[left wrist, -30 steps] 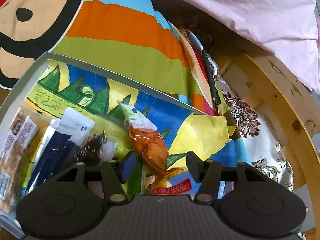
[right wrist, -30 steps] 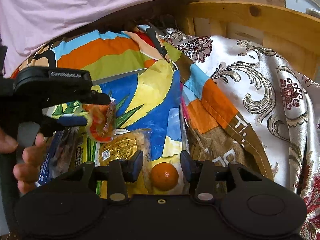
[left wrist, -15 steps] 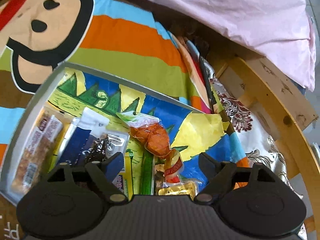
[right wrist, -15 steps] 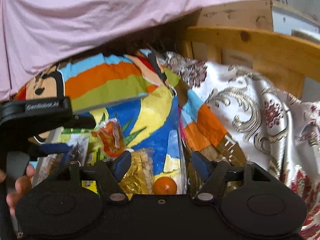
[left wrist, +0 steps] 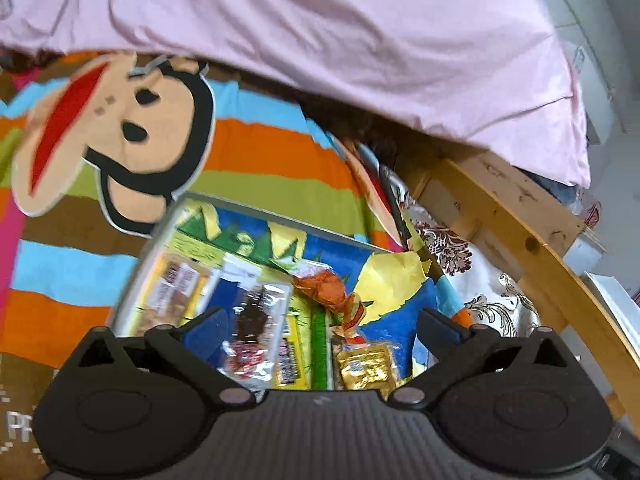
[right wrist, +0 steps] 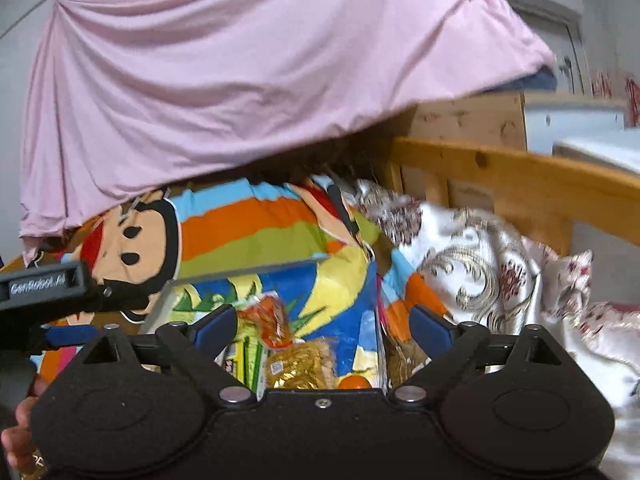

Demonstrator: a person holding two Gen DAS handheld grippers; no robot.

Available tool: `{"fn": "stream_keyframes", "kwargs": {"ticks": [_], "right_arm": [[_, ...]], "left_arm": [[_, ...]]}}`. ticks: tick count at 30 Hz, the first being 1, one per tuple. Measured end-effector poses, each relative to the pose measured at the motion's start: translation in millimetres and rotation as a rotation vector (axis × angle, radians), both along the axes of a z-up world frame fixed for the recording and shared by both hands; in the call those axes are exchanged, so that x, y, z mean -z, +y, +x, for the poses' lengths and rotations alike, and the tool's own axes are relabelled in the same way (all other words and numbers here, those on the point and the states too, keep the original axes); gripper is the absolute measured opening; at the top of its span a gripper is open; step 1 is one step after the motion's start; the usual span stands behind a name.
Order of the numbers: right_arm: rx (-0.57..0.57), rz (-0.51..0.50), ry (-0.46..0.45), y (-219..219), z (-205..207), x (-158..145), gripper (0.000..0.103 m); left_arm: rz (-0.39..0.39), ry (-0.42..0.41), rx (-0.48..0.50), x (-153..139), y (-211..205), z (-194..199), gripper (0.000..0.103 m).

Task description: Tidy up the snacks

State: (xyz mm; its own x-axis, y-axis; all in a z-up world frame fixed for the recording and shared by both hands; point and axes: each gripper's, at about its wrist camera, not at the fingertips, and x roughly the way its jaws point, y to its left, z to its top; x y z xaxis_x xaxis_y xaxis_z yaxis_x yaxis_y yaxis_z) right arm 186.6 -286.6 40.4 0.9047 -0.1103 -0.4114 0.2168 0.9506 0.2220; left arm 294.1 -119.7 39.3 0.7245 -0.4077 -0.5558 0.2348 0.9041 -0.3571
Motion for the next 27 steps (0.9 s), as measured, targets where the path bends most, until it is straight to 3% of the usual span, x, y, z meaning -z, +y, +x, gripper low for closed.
{"fn": "stream_keyframes", "kwargs": {"ticks": [11, 27], "right_arm": [[-0.053, -0.048, -0.094, 33, -58, -19, 0.101], [-0.057, -0.080, -0.108, 55, -108, -18, 0.102]], "left_arm": [[0.100, -0.126, -0.042, -18, 42, -84, 0.102], [0.177, -0.152, -0.074, -7, 76, -148, 0.102]]}}
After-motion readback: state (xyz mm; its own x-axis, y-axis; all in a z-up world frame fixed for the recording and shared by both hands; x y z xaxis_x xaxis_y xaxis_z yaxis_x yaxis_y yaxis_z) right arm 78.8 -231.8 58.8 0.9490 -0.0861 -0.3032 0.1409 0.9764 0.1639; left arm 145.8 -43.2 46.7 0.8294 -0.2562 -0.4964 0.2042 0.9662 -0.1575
